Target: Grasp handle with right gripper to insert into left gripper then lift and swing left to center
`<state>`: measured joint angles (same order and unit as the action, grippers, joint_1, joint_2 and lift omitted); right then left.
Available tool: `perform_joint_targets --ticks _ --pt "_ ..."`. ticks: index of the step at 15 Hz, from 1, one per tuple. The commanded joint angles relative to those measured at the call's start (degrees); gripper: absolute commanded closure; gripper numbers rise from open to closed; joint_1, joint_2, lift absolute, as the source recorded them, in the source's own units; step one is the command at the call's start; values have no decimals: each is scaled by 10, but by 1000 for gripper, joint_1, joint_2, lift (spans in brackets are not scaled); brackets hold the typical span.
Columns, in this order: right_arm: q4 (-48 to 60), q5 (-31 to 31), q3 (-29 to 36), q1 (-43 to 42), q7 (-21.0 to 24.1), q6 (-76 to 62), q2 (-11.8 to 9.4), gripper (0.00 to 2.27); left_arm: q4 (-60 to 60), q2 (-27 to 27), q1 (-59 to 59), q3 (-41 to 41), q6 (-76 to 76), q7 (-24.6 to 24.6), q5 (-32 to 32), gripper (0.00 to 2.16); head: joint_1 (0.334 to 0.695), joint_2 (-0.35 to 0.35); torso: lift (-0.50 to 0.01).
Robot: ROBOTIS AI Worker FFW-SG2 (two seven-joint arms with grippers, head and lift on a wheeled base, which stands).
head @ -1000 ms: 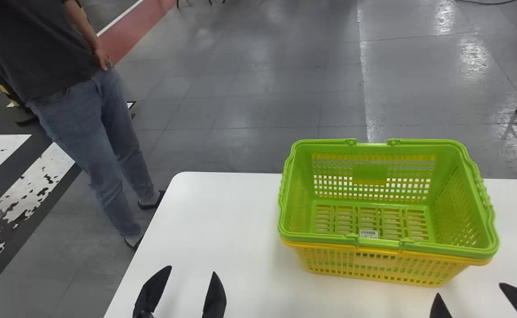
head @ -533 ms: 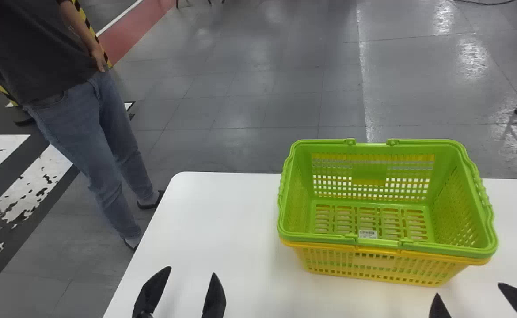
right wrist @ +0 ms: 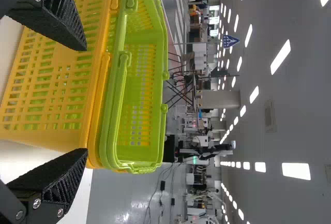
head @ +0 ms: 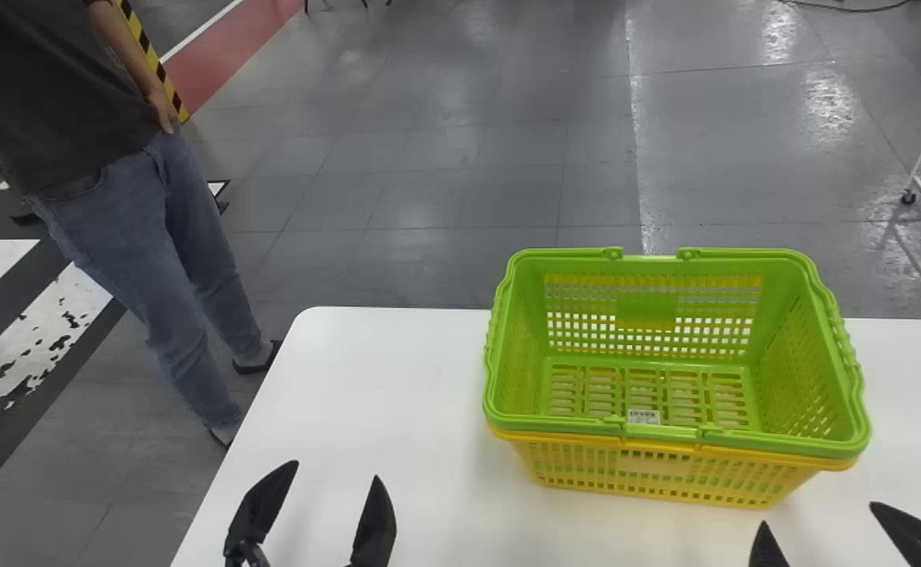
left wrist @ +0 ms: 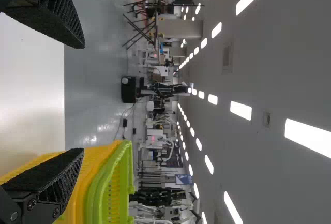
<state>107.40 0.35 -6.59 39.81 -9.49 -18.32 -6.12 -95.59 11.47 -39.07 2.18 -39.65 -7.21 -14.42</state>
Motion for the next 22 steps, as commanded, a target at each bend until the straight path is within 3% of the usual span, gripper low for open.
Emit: perform_joint_targets --ticks 1,6,10,13,17,22 --pt "1 -1 0 2 0 0 -1 110 -47 1 3 5 53 0 0 93 695 249 -93" --pt "3 0 1 7 -1 -2 -3 110 -132 8 49 28 264 -18 0 120 695 221 -93" --pt "4 0 1 9 -1 -2 -3 110 -176 15 101 63 435 -68 -28 124 695 202 -93" --pt "3 0 1 10 -2 -2 -3 110 -200 20 145 102 563 -114 -84 120 695 199 -93" --pt "2 -2 1 10 -1 2 -2 110 -215 43 200 123 698 -118 -146 120 695 206 -93" --pt "1 -6 1 11 -1 18 -2 110 -199 72 289 133 836 -135 -267 124 695 187 -93"
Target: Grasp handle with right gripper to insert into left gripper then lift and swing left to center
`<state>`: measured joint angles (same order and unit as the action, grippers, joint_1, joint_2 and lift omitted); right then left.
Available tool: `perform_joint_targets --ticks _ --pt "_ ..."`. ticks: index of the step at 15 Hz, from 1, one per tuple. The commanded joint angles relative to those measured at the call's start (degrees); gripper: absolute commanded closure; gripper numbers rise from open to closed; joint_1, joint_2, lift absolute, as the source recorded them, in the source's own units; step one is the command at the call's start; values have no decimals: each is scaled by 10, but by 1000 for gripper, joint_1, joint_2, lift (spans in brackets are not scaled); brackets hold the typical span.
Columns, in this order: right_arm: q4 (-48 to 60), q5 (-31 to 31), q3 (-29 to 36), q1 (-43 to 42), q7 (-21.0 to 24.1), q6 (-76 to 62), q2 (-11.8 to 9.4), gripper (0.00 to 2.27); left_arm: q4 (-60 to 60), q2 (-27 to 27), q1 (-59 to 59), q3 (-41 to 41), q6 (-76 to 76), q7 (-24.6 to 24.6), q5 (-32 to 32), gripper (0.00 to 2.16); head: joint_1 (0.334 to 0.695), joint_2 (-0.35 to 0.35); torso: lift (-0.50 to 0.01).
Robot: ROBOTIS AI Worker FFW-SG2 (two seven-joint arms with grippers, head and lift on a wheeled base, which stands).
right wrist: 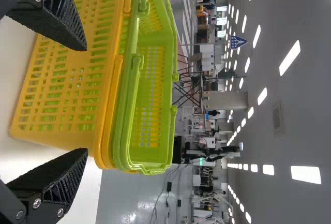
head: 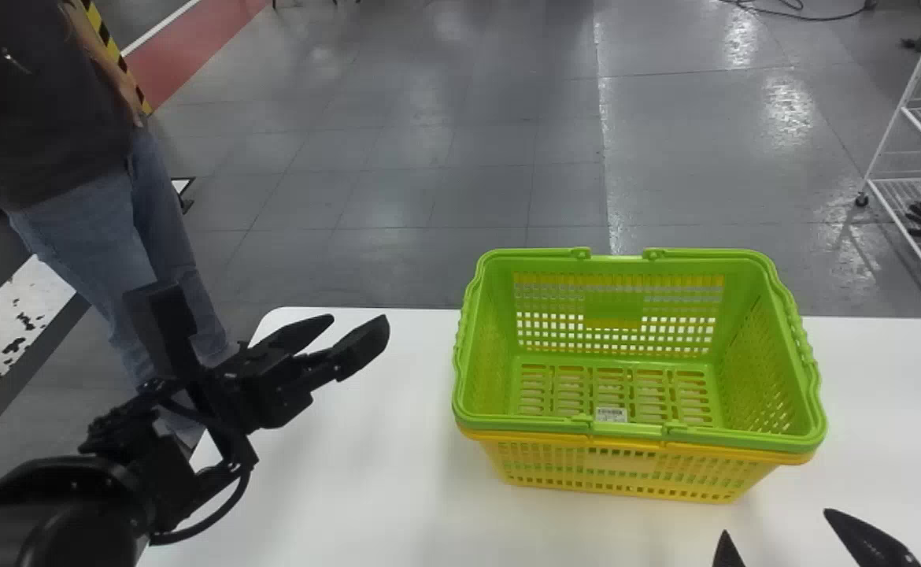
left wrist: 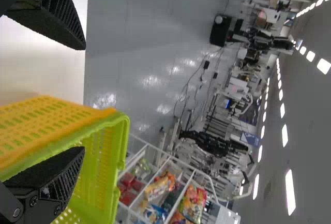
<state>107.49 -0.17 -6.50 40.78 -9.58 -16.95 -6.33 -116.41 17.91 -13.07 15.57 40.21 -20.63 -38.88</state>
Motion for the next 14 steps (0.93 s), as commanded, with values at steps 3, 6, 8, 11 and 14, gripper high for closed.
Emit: perform_joint_targets --ticks 3,6,8,11,14 --pt "2 -2 0 7 0 4 0 110 58 19 96 -21 132 -17 -30 124 695 157 -93" --pt "6 -3 0 13 0 4 0 110 144 34 161 -49 172 -40 -45 124 695 130 -93" --pt "9 -4 0 16 0 4 1 110 197 38 189 -53 181 -55 -64 124 695 123 -93" --pt "13 -7 2 20 1 6 1 110 262 39 226 -58 197 -78 -106 124 695 117 -93" --pt "17 -8 3 25 1 6 1 110 294 41 253 -85 200 -83 -114 124 695 105 -93"
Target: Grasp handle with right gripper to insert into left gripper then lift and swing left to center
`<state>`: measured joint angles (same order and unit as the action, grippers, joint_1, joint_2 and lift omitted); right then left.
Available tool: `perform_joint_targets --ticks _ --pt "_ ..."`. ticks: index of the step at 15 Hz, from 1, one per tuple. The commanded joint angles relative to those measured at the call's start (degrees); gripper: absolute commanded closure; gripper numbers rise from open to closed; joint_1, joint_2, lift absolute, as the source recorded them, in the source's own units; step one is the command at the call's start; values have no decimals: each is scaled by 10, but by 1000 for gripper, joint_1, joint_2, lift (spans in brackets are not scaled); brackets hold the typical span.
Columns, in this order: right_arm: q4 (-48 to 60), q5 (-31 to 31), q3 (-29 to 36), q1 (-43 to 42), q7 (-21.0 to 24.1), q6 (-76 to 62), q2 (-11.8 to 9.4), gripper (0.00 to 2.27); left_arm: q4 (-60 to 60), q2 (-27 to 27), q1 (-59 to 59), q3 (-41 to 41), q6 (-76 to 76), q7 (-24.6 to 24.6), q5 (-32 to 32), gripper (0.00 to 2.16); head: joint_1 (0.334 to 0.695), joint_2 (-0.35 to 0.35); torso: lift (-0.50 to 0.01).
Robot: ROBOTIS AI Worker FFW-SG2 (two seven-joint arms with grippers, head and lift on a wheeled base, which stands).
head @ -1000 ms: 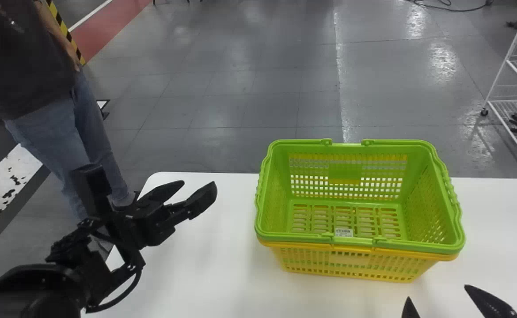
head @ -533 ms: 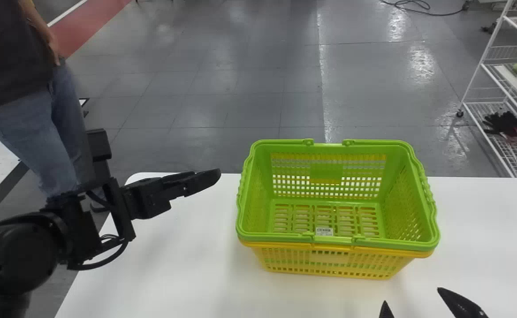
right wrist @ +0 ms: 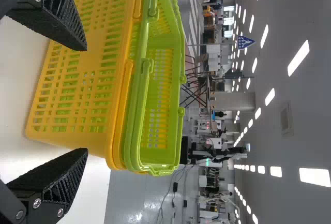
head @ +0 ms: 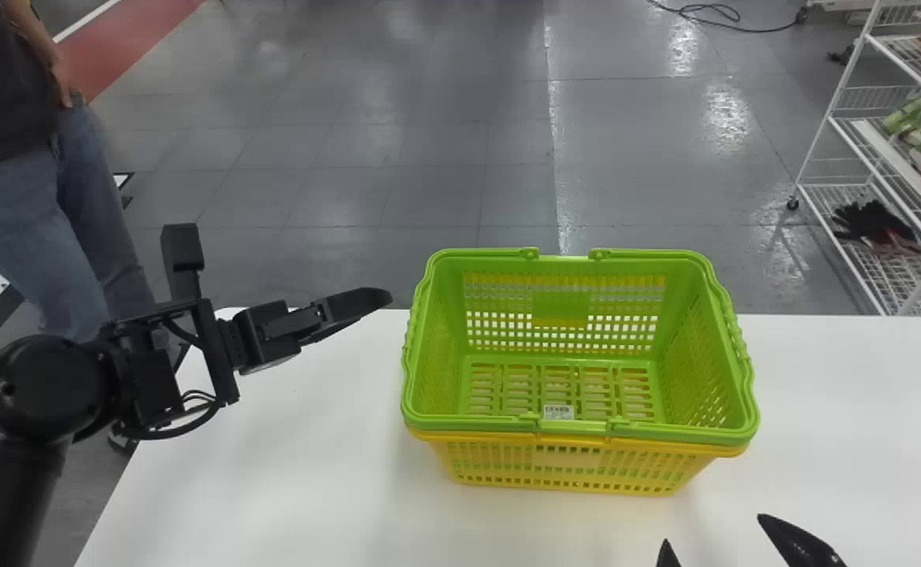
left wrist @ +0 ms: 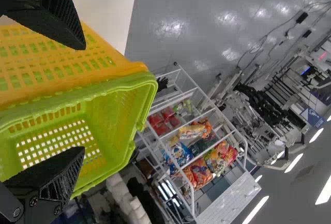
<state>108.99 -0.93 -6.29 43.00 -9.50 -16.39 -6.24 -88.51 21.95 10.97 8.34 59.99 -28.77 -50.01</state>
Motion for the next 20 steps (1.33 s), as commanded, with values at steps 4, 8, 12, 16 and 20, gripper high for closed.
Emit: perform_joint_targets --ticks 4,8,12,16,20 --pt "12 -1 4 11 0 0 0 113 44 -9 29 -43 -4 -1 6 124 695 72 -93" --pt "18 -2 8 13 0 7 0 117 45 -14 27 -44 -4 -3 6 124 695 51 -93" --pt "18 -2 8 13 0 11 0 117 39 -13 22 -43 1 -5 -7 124 695 44 -93" --pt "18 -2 10 13 0 11 1 120 17 -11 20 -43 20 -1 -40 134 695 35 -93" --pt "17 -2 14 13 0 11 2 120 -1 -10 20 -42 33 3 -65 134 695 16 -93"
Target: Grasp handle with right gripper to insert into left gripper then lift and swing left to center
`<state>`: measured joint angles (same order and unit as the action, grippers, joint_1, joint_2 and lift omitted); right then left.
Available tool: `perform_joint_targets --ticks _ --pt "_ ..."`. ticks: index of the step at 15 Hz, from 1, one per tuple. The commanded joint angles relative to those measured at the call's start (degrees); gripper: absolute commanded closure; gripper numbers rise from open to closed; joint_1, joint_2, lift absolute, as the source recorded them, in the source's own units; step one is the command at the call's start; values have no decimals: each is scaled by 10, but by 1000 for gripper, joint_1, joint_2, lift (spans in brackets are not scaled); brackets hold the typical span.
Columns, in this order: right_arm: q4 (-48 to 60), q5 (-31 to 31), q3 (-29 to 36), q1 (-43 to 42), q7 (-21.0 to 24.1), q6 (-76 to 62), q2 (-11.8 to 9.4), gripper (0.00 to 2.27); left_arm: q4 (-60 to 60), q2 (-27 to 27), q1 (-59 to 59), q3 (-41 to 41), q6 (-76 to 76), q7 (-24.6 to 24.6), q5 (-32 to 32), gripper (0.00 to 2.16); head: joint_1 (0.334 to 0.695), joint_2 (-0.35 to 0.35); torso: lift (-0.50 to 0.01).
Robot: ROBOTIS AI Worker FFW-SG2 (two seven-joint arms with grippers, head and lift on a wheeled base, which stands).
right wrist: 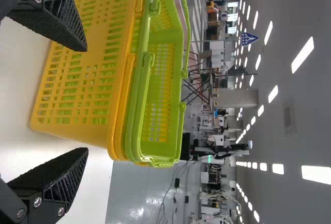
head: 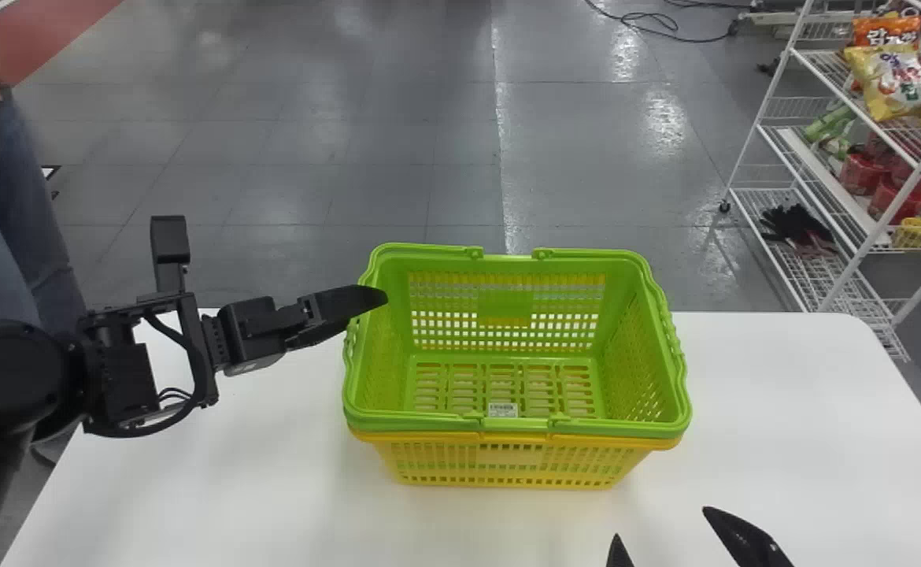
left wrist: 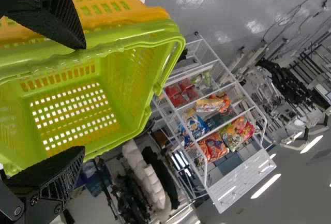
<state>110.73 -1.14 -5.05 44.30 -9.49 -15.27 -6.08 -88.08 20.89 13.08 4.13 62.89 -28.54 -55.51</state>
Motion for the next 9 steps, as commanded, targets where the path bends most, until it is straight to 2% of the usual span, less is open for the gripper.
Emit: perform_joint_targets --ticks 1,4,9 --pt "-2 0 2 0 0 -1 0 120 -10 0 -1 0 7 1 -18 134 695 8 -93" --pt "-3 1 5 -1 0 -1 0 120 -24 2 2 0 18 7 -57 134 695 -4 -93" --pt "12 15 38 4 0 -4 6 124 -26 -8 27 -15 26 16 -77 134 695 -41 -93"
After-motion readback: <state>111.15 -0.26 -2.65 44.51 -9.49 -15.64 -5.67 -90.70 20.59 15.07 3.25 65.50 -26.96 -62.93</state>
